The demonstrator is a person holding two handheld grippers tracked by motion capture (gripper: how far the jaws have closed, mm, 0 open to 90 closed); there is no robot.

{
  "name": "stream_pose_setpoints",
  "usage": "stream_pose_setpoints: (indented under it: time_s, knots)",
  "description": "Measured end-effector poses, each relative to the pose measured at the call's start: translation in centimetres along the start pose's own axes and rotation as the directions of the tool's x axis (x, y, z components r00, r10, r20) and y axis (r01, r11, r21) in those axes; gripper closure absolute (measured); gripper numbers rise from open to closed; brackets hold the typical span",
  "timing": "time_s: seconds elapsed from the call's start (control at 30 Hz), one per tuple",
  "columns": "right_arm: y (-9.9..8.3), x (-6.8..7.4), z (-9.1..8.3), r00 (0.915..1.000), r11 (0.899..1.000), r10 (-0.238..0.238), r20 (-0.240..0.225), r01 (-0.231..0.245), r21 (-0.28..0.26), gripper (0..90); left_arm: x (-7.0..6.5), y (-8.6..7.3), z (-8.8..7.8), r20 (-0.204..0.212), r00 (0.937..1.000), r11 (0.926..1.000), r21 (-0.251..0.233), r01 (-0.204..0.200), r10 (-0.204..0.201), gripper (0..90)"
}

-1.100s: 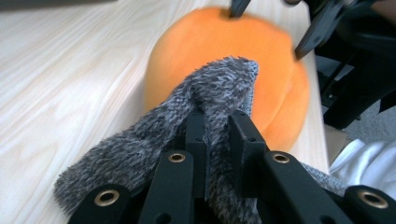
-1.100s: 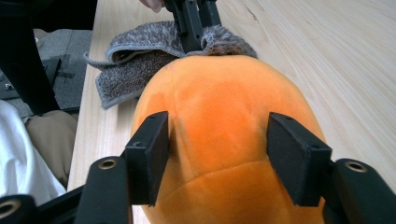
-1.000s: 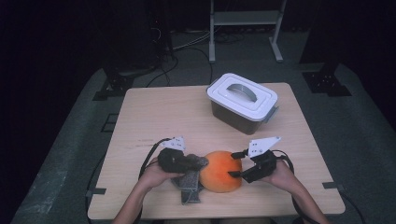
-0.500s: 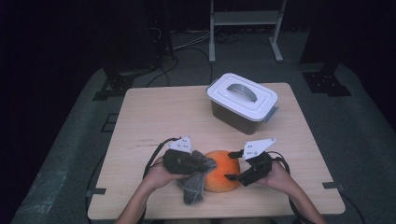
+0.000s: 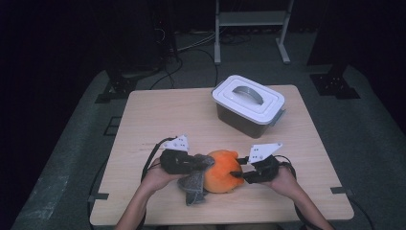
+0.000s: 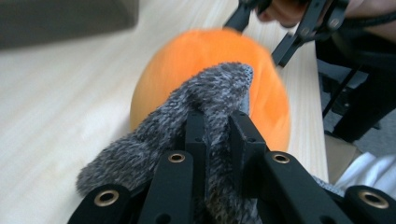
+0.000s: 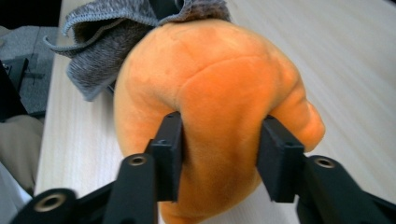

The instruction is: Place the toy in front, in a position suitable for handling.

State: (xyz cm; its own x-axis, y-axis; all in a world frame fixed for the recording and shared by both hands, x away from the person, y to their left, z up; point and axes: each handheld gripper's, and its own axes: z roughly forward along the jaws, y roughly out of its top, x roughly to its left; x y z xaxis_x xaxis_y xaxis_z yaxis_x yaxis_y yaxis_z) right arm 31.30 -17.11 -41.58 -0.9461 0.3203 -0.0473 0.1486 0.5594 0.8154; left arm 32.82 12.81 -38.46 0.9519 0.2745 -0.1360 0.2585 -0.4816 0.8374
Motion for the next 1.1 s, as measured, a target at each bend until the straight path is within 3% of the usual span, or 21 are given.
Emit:
stream_pose_setpoints:
  time_s: [0.03, 0.13, 0.23, 0.3, 0.43, 0.5, 0.57, 0.6, 0.7, 0.87, 0.93, 0.97, 1.0, 1.1]
  knots:
    - [0.2, 0.1, 0.0, 1.0000, 1.000, -0.002, 0.008, 0.002, 0.001, 57.6, -0.4, 0.5, -0.1, 0.006, 0.9999, 0.9998, -0.013, -0.016, 0.016, 79.5]
    - [0.5, 0.3, 0.4, 0.9999, 1.000, -0.009, 0.010, 0.009, 0.008, 57.6, -1.3, 1.1, 0.3, 0.006, 0.9983, 0.9982, 0.015, -0.057, 0.057, 79.4]
    - [0.6, 0.8, 0.7, 0.9996, 0.999, -0.027, 0.002, 0.027, 0.025, 58.4, -0.6, 0.1, 1.4, 0.017, 0.9994, 0.9981, 0.053, -0.032, 0.031, 79.5]
    - [0.6, 0.9, 0.8, 0.9997, 0.999, -0.024, 0.002, 0.024, 0.024, 60.2, 0.2, -0.7, 1.4, 0.028, 0.9996, 0.9991, 0.041, 0.007, -0.009, 79.8]
    - [0.7, 0.6, 0.6, 0.9999, 1.000, -0.012, -0.005, 0.012, 0.014, 62.5, 1.4, -1.6, 0.5, -0.024, 0.9990, 0.9979, 0.051, 0.040, -0.039, 79.8]
    - [0.6, 0.6, 0.6, 0.9999, 1.000, -0.003, -0.013, 0.003, 0.010, 62.5, 1.7, -2.0, 0.3, -0.023, 0.9982, 0.9970, 0.051, 0.057, -0.056, 79.7]
    - [0.6, 0.7, 0.6, 0.9998, 1.000, 0.000, -0.020, 0.000, 0.008, 59.9, 1.7, -2.1, 0.4, -0.016, 0.9981, 0.9968, 0.052, 0.060, -0.059, 79.7]
    - [0.6, 0.6, 0.6, 0.9996, 1.000, 0.006, -0.029, -0.006, 0.008, 54.1, 1.7, -2.1, 0.4, -0.016, 0.9983, 0.9966, 0.059, 0.058, -0.057, 79.7]
    - [0.3, 0.0, 0.3, 0.9958, 0.997, 0.072, -0.057, -0.073, -0.016, 40.1, 1.8, -2.3, 0.5, -0.007, 0.9980, 0.9964, 0.056, 0.064, -0.063, 79.6]
    - [-0.7, -0.6, 0.5, 0.9926, 0.994, 0.107, -0.058, -0.106, 0.027, 33.2, 2.2, -2.7, 0.5, 0.008, 0.9957, 0.9952, 0.036, 0.091, -0.092, 79.6]
    - [-0.9, -0.4, 1.2, 0.9925, 0.994, 0.107, -0.059, -0.105, 0.036, 35.0, 2.1, -2.7, 0.7, 0.007, 0.9960, 0.9954, 0.036, 0.088, -0.089, 79.6]
    - [-0.7, -0.1, 1.4, 0.9968, 0.996, 0.073, -0.033, -0.071, 0.044, 50.0, 2.0, -2.7, 0.8, 0.007, 0.9961, 0.9956, 0.034, 0.087, -0.087, 79.5]
    - [-0.7, -0.1, 1.4, 0.9968, 0.996, 0.073, -0.033, -0.071, 0.044, 50.0, 2.0, -2.7, 0.8, 0.008, 0.9965, 0.9960, 0.033, 0.083, -0.083, 79.5]
    - [-0.2, -0.1, 0.7, 0.9980, 0.998, 0.054, -0.034, -0.053, 0.031, 65.5, 1.9, -2.5, 0.3, 0.004, 0.9970, 0.9968, 0.018, 0.077, -0.077, 79.6]
